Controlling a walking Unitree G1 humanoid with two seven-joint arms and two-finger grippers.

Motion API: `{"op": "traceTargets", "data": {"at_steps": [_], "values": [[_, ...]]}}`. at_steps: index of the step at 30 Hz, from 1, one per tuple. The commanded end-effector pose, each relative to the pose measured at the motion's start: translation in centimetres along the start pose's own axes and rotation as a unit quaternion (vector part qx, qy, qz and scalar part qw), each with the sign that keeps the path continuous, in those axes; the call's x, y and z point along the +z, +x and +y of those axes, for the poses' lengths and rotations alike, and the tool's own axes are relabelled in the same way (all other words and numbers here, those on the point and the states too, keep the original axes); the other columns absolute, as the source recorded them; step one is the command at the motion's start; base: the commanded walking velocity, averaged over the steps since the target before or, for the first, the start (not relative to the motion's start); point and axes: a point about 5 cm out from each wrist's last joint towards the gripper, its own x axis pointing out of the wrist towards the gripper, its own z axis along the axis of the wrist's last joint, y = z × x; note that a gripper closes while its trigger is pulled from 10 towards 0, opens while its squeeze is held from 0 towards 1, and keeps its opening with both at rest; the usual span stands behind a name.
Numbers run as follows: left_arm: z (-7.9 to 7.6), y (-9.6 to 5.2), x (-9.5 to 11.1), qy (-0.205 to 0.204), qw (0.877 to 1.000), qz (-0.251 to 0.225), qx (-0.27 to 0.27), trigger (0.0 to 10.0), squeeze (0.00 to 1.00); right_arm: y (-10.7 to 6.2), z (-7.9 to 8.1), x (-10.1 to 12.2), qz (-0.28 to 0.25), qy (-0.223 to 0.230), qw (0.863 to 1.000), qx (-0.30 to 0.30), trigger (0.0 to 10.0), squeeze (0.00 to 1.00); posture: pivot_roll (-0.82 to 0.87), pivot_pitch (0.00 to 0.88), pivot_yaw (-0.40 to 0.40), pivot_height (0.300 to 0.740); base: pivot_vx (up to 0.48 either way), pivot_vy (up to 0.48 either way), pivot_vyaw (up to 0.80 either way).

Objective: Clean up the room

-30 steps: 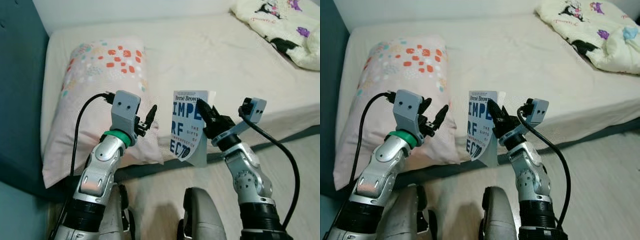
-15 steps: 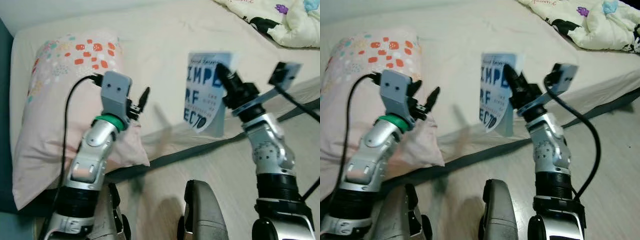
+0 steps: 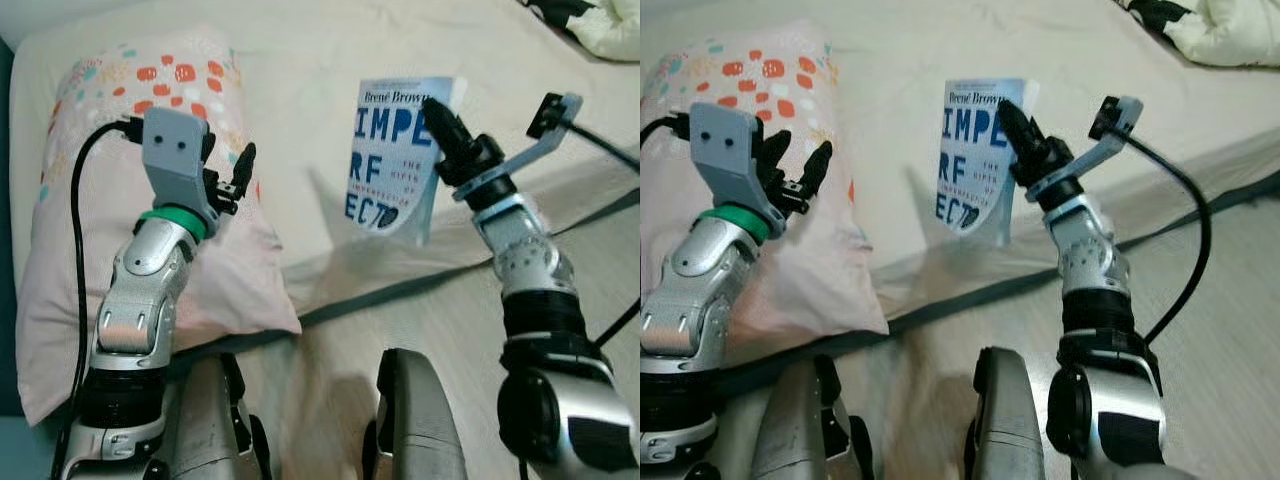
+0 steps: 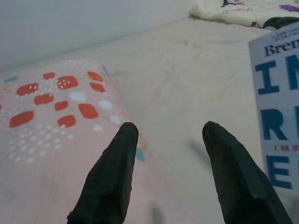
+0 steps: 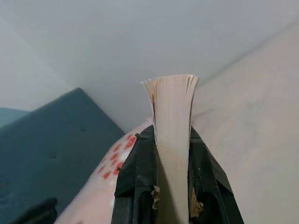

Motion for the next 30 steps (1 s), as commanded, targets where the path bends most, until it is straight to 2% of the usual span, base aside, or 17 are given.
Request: {"op": "traceTargets", "data": {"at_steps": [1,3,7,13,16,20,23,25,28,30], "values": [[0.2,-0.6,-0.4,-0.006,1.000,0.013,0.004,10.0,0.00,0.3,-0.1,0.3,-0.017,0.022,1.000,0.014,10.0,0.00,0.08,0.209,0.073,0.555,0.000,0.000,0.00],[0.3,-1.1,-0.3,-0.007,1.000,0.021,0.007,10.0,0.00,0.8,-0.4,0.0,-0.011,0.043,0.999,0.019,10.0,0.00,0.11,0.227,0.069,0.555,0.000,0.000,0.00],[0.4,-2.0,-0.4,-0.005,0.999,0.031,0.009,10.0,0.00,1.0,-0.5,-0.3,0.011,0.037,0.999,0.027,10.0,0.00,0.13,0.242,0.070,0.555,0.000,0.000,0.00],[0.7,-3.3,-0.5,0.000,0.999,0.047,0.013,10.0,0.00,1.1,-0.5,-0.8,0.056,0.009,0.997,0.049,10.0,0.00,0.17,0.279,0.073,0.555,0.000,0.000,0.00],[1.1,-4.3,-0.2,0.006,0.998,0.054,0.019,10.0,0.00,1.5,0.0,-1.1,0.095,-0.005,0.992,0.084,10.0,0.00,0.18,0.297,0.064,0.555,0.000,0.000,0.00],[1.4,-4.9,0.0,0.008,0.998,0.059,0.028,10.0,0.00,1.9,0.2,-1.0,0.107,-0.016,0.990,0.091,10.0,0.00,0.20,0.313,0.056,0.555,0.000,0.000,0.00],[2.0,-6.1,0.4,0.013,0.997,0.065,0.043,10.0,0.00,2.6,0.5,-0.5,0.123,-0.055,0.986,0.099,10.0,0.00,0.22,0.331,0.057,0.555,0.000,0.000,0.00],[2.0,-6.1,0.4,0.013,0.997,0.065,0.043,10.0,0.00,2.6,0.5,-0.5,0.123,-0.055,0.986,0.099,10.0,0.00,0.22,0.331,0.057,0.555,0.000,0.000,0.00],[2.0,-6.6,0.3,0.013,0.996,0.075,0.045,10.0,0.00,3.2,0.9,1.2,0.124,-0.102,0.980,0.113,10.0,0.00,0.22,0.340,0.065,0.555,0.000,0.000,0.00],[1.9,-6.7,0.3,0.013,0.996,0.077,0.043,10.0,0.00,3.3,0.9,1.6,0.125,-0.112,0.979,0.117,10.0,0.00,0.21,0.344,0.070,0.555,0.000,0.000,0.00]]}}
